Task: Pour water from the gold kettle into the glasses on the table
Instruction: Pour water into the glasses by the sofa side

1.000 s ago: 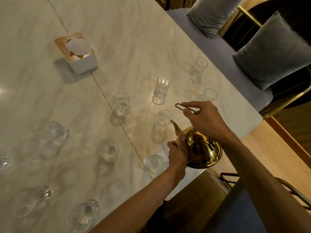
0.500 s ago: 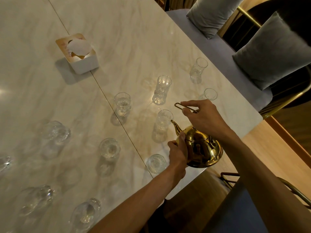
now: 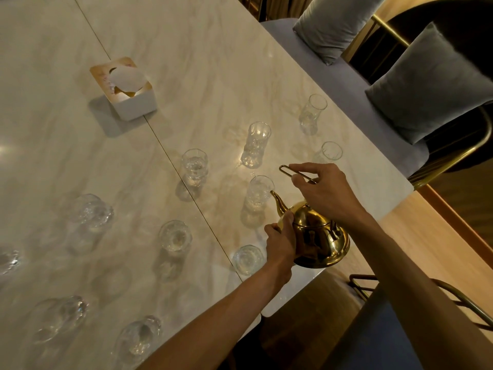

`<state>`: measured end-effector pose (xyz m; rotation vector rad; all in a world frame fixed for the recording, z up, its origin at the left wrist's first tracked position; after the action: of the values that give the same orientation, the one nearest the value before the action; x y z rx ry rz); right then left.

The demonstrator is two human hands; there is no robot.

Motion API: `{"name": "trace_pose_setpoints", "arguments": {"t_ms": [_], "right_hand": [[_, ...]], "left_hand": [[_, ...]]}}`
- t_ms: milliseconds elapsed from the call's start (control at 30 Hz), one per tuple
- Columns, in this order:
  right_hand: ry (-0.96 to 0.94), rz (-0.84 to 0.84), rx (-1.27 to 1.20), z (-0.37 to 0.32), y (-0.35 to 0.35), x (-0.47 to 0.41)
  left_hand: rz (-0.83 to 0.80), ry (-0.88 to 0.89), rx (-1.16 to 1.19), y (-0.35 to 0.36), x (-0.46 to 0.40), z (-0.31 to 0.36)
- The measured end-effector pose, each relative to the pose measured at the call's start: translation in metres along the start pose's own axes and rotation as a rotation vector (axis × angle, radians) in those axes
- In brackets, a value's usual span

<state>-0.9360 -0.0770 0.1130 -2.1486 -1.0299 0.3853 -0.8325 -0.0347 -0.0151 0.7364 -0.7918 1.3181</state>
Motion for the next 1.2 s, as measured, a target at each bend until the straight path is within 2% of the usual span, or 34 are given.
{"name": "trace_pose_setpoints", "arguments": {"t_ms": [300, 600, 833, 1000, 1200], "right_hand": [[0.002, 0.117, -0.145, 0.019, -0.012, 0.025], [-0.020, 0.226, -0.290, 0.022, -0.036, 0.058], [-0.002, 0.301, -0.348, 0.021, -0.063, 0.080], [-0.009, 0.336, -0.370, 0.029, -0.079, 0.088], [-0.034, 0.390, -0.379, 0.048, -0.093, 0.091]], "left_hand": [[-0.011, 0.216, -0.080, -0.010, -0.005, -0.002], [0.038, 0.622, -0.202, -0.017, 0.019, 0.001], [-0.018, 0.891, -0.213, -0.018, 0.034, -0.003], [-0.084, 0.940, -0.194, -0.013, 0.046, -0.011], [-0.133, 0.852, -0.157, 0.008, 0.052, -0.020]]}}
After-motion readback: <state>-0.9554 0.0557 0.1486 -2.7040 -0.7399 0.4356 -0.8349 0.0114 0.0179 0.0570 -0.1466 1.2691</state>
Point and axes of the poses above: each hand's wrist, its own x-axis away from the middle knuckle, its own y-axis out of the palm, z = x × y, the point moved 3 cm from there along -x, towards the middle knuckle, and after that the axes turned 15 degrees about z, right-handed, at the moved point
